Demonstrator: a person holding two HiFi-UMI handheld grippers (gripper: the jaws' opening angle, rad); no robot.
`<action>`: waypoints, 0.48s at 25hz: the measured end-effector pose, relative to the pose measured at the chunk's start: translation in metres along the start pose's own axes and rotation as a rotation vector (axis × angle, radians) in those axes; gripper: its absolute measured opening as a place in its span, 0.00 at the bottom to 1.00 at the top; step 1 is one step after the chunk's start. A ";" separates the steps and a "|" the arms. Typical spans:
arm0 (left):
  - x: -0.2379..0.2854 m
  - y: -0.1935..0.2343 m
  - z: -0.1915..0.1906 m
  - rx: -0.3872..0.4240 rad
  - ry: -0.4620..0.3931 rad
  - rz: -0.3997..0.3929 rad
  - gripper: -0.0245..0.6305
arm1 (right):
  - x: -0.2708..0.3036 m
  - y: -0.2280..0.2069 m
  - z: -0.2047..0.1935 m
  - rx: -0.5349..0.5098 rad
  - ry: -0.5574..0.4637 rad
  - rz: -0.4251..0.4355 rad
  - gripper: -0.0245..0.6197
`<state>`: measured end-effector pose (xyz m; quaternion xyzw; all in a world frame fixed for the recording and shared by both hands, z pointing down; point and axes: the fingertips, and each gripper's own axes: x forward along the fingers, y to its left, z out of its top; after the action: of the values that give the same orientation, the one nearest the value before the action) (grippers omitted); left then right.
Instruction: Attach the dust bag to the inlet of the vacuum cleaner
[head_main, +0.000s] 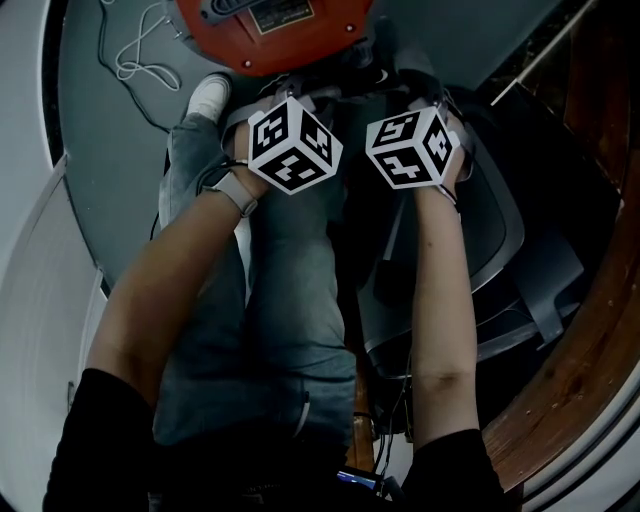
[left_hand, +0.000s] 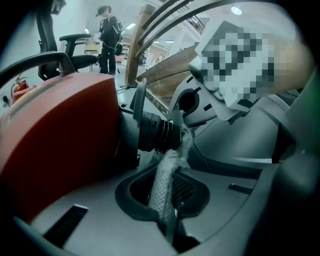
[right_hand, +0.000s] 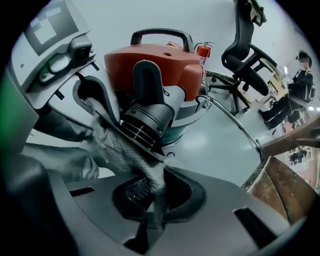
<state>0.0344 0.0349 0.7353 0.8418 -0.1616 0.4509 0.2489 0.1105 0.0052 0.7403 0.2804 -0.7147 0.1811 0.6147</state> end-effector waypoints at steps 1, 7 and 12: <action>0.002 0.002 0.000 -0.002 -0.001 0.003 0.07 | -0.003 -0.001 0.001 -0.018 0.011 -0.007 0.10; 0.010 -0.007 -0.008 -0.102 0.030 -0.039 0.07 | -0.011 -0.005 0.017 -0.159 0.056 -0.004 0.10; 0.002 -0.014 -0.008 -0.058 0.036 -0.016 0.07 | 0.003 -0.004 0.017 -0.132 0.075 0.089 0.10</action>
<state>0.0367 0.0513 0.7367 0.8272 -0.1634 0.4591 0.2798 0.0990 -0.0086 0.7394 0.2003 -0.7132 0.1712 0.6496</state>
